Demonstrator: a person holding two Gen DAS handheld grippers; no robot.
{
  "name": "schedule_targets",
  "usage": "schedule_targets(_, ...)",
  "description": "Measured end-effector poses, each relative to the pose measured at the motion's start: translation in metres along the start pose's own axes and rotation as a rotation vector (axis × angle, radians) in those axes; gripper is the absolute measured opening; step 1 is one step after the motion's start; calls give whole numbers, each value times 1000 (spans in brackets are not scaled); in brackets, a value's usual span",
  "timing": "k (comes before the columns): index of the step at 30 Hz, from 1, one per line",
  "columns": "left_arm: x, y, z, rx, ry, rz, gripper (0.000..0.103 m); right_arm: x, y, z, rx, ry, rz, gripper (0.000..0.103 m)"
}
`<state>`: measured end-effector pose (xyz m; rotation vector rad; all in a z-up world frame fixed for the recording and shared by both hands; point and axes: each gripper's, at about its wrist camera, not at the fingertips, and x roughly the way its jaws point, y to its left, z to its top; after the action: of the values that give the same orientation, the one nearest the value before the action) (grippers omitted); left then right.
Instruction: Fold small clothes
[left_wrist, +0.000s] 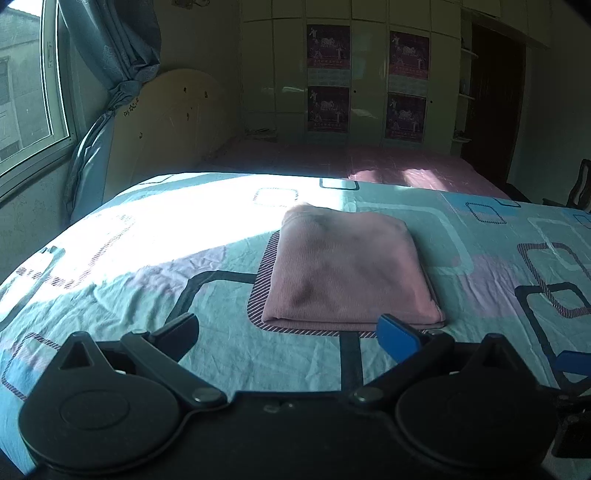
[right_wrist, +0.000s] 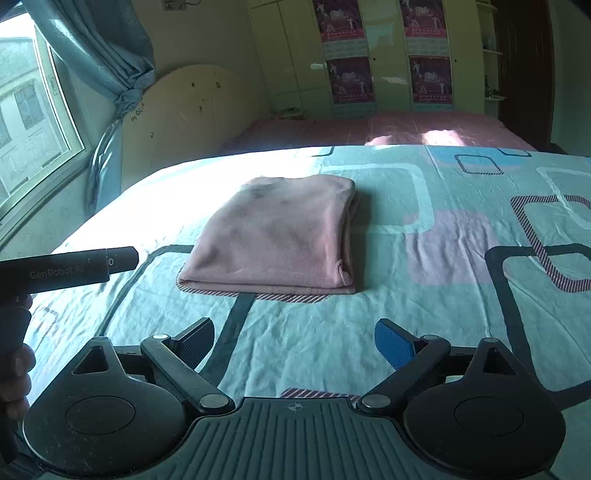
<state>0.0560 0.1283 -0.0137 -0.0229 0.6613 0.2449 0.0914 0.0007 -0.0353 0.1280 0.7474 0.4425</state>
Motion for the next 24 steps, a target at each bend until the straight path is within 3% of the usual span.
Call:
schedule_targets(2, -24, -2, -10, 3, 8, -12, 102, -29, 6, -10, 1, -22, -32, 103)
schedule_targets(6, -64, -9, -27, 43, -18, 28, 102, -81, 24, -21, -36, -94, -133, 103)
schedule_targets(10, -96, -14, -37, 65, -25, 16, 102, -122, 42, -32, -107, -185, -239, 103)
schedule_targets(15, -123, -15, -42, 44, -36, 7, 103, -152, 46, -41, -94, -245, -213, 103)
schedule_targets(24, -145, -17, -46, 21, -62, 6, 103, -171, 46, -44, -85, -277, -196, 103)
